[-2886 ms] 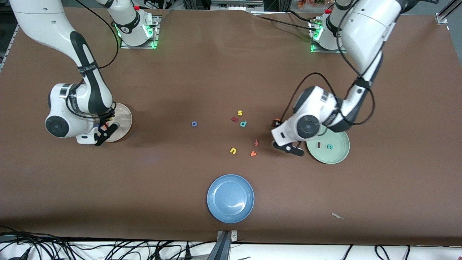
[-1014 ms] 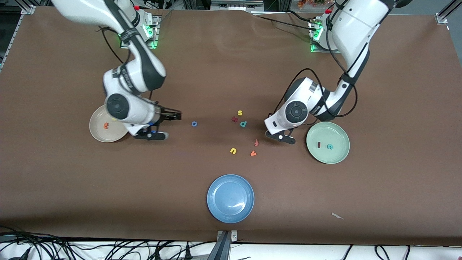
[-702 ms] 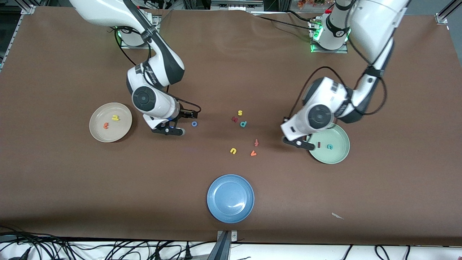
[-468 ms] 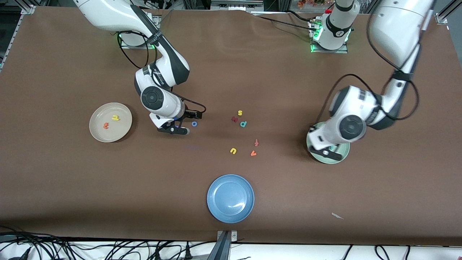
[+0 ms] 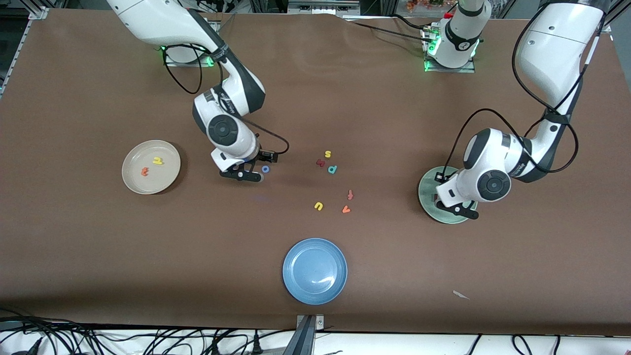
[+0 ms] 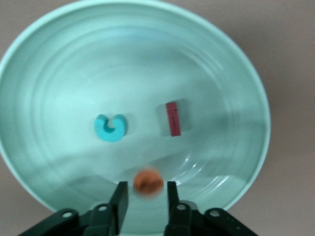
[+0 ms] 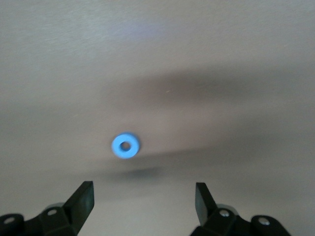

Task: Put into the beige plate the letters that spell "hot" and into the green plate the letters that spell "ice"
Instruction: 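Release the orange e onto the green plate while the right gripper grasps blue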

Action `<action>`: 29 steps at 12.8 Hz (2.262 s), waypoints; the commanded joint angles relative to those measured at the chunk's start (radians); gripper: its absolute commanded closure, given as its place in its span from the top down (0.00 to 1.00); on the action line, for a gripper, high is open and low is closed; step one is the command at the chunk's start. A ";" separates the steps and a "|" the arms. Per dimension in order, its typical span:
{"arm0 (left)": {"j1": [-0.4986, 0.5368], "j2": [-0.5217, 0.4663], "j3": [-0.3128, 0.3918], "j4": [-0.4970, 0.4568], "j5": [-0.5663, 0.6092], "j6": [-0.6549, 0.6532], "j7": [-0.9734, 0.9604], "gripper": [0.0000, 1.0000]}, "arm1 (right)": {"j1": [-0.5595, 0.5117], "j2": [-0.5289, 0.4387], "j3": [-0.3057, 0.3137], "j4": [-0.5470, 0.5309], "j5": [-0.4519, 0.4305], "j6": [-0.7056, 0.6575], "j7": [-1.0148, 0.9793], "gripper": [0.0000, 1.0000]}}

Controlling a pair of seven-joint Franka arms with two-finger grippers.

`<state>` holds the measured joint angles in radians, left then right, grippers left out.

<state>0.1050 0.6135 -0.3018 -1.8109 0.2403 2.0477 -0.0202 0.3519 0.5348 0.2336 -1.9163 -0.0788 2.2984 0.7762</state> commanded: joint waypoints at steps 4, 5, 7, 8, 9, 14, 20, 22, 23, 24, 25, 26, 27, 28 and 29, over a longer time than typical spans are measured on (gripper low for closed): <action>-0.010 -0.020 -0.025 0.048 0.010 0.008 0.006 1.00 | 0.027 0.063 -0.011 -0.003 -0.075 0.127 0.086 0.92; -0.008 -0.020 -0.025 0.050 0.010 0.008 0.006 1.00 | 0.027 0.065 -0.011 -0.003 -0.075 0.131 0.081 0.92; 0.024 -0.031 -0.023 0.050 0.013 0.002 0.011 1.00 | 0.027 0.068 -0.011 -0.003 -0.075 0.168 0.080 0.89; 0.044 -0.031 -0.023 0.051 0.020 0.003 0.011 1.00 | 0.027 0.074 -0.011 -0.003 -0.075 0.179 0.080 0.84; 0.050 -0.031 -0.023 0.056 0.024 0.006 0.011 1.00 | 0.027 0.074 -0.011 -0.003 -0.075 0.180 0.078 0.82; 0.038 -0.031 -0.023 0.079 0.022 0.003 0.037 1.00 | 0.028 0.074 -0.011 -0.001 -0.075 0.194 0.078 0.68; 0.004 -0.127 -0.031 0.200 0.037 -0.105 0.045 1.00 | 0.027 0.076 -0.011 -0.001 -0.075 0.194 0.077 0.59; 0.013 -0.202 -0.030 0.223 0.031 -0.110 0.048 1.00 | 0.028 0.076 -0.011 -0.001 -0.075 0.194 0.077 0.49; 0.013 -0.231 -0.030 0.245 0.025 -0.113 0.046 1.00 | 0.027 0.076 -0.011 -0.001 -0.075 0.194 0.077 0.47; 0.015 -0.247 -0.030 0.266 0.019 -0.115 0.046 1.00 | 0.028 0.076 -0.011 -0.001 -0.075 0.193 0.075 0.45; 0.015 -0.277 -0.028 0.275 0.008 -0.116 0.046 1.00 | 0.027 0.076 -0.011 -0.001 -0.075 0.190 0.071 0.43; 0.015 -0.325 -0.027 0.277 -0.015 -0.116 0.042 1.00 | 0.028 0.076 -0.011 -0.003 -0.075 0.188 0.072 0.37; 0.013 -0.381 -0.014 0.263 -0.062 -0.119 0.045 1.00 | 0.027 0.076 -0.011 0.000 -0.075 0.187 0.072 0.36; 0.010 -0.435 -0.005 0.253 -0.103 -0.145 0.043 1.00 | 0.028 0.076 -0.011 -0.001 -0.075 0.185 0.072 0.25; -0.017 -0.486 0.034 0.248 -0.116 -0.194 0.045 1.00 | 0.027 0.074 -0.011 -0.001 -0.075 0.185 0.066 0.24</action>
<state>0.1178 0.2482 -0.3211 -1.5224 0.1748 1.9179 0.0088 0.3718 0.6074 0.2276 -1.9216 -0.1362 2.4822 0.8414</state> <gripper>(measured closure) 0.000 0.652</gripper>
